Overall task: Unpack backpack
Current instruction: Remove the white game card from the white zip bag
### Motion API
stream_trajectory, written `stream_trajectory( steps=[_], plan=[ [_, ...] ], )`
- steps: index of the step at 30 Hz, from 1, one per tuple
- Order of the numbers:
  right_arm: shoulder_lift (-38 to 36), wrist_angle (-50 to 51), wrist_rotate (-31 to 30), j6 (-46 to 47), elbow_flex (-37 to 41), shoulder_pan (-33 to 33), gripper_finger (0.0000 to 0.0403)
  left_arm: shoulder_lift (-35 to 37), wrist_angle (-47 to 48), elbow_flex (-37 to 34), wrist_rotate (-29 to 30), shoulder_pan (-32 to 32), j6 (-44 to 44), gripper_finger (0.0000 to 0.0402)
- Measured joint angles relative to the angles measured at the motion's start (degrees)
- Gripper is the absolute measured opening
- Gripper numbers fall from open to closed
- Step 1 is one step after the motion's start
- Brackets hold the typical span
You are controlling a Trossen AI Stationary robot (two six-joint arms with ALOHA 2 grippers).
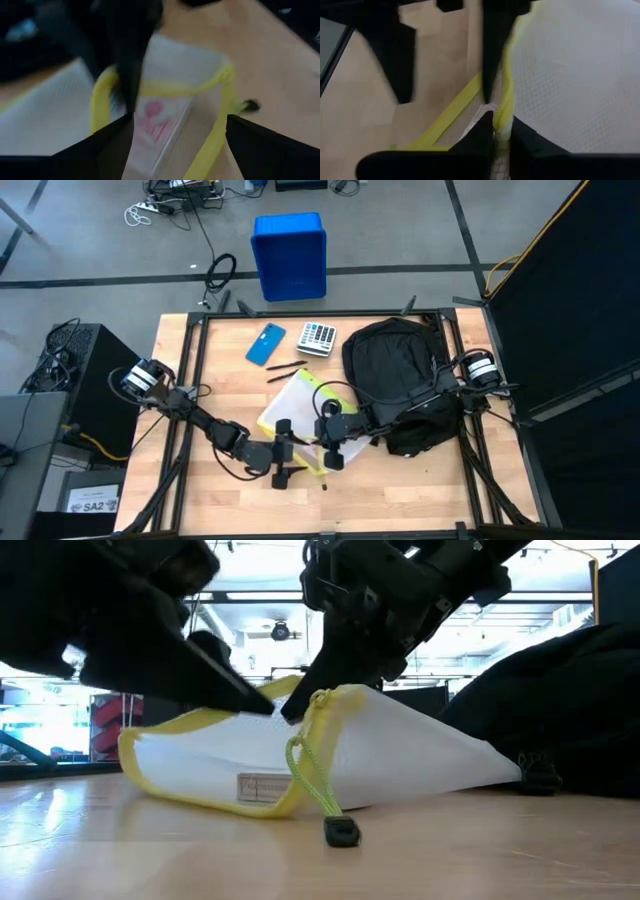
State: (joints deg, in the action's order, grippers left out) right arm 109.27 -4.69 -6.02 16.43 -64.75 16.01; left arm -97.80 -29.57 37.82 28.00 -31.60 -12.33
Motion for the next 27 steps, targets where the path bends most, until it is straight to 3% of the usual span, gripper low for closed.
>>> stream_trajectory(
  steps=[16,27],
  plan=[
    [-1.5,-1.3,0.1,-0.1,0.0,2.3,0.0000,-5.2,0.2,0.0,-0.2,0.1,-2.6,0.0282],
    [-1.7,-3.3,5.8,1.0,0.0,3.3,0.0000,-5.7,-3.8,0.0,2.3,0.6,3.1,0.0282]
  ],
)
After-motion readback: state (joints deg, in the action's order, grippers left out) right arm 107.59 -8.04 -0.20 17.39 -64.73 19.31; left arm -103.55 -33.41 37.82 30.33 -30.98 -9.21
